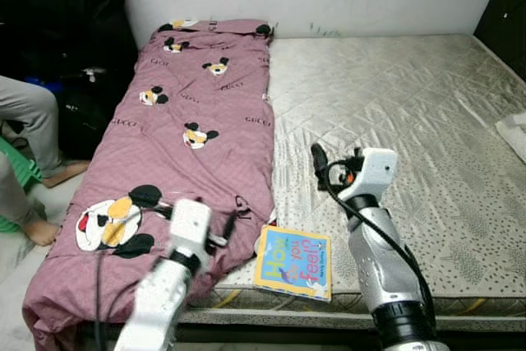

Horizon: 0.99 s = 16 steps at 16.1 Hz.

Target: Clean up the room

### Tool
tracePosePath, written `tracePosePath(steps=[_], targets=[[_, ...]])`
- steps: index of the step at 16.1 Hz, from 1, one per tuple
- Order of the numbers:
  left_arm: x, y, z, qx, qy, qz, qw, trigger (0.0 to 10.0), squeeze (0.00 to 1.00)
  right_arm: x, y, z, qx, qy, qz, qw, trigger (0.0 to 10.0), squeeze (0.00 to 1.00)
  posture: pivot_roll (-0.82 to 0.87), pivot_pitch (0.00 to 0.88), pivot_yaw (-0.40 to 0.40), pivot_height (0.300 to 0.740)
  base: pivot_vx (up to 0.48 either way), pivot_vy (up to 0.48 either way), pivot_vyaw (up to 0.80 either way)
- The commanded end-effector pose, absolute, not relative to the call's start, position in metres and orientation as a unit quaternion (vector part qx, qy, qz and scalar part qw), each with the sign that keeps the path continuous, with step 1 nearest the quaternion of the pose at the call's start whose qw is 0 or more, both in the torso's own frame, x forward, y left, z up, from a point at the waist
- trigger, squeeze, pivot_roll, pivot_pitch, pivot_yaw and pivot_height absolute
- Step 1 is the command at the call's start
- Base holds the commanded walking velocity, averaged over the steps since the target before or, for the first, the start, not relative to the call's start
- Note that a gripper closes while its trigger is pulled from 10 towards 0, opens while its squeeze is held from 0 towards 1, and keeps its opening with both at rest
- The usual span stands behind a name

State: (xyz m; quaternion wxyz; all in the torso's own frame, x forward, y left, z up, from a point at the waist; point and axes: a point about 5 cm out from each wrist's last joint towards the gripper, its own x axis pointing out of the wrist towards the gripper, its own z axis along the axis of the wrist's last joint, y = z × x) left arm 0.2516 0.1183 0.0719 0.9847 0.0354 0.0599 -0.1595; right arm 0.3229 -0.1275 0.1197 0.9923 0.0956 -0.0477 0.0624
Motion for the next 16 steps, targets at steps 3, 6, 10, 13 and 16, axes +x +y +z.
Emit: tracePosePath(steps=[3, 6, 10, 13, 16], targets=[[0.251, 0.125, 0.086, 0.029, 0.018, -0.121, 0.992, 10.0, 0.0, 0.323, -0.134, 0.126, 0.087, -0.061, 0.054, 0.993, 10.0, 0.0, 0.06, 0.0, 0.045, 0.74, 0.0, 0.0, 0.0], [0.247, 0.145, 0.091, 0.026, -0.001, -0.046, 0.999, 10.0, 0.0, 0.309, -0.142, 0.112, 0.076, -0.035, 0.049, 0.995, 10.0, 0.0, 0.07, 0.025, 0.007, 0.74, 0.0, 0.0, -0.16], [0.243, 0.156, 0.089, 0.018, 0.01, -0.018, 1.0, 10.0, 0.0, 0.304, -0.14, 0.108, 0.071, -0.025, 0.056, 0.996, 10.0, 0.0, 0.07, 0.058, -0.001, 0.74, 0.0, 0.0, -0.28], [0.247, 0.161, 0.091, 0.03, 0.003, -0.013, 0.999, 10.0, 0.0, 0.303, -0.142, 0.107, 0.07, -0.02, 0.054, 0.996, 10.0, 0.0, 0.07, 0.064, 0.001, 0.74, 0.0, 0.0, 0.0], [0.245, 0.161, 0.092, 0.039, -0.005, -0.009, 0.999, 10.0, 0.0, 0.297, -0.146, 0.102, 0.05, -0.013, 0.06, 0.997, 10.0, 0.0, 0.06, 0.065, -0.002, 0.74, 0.0, 0.0, -0.27]])
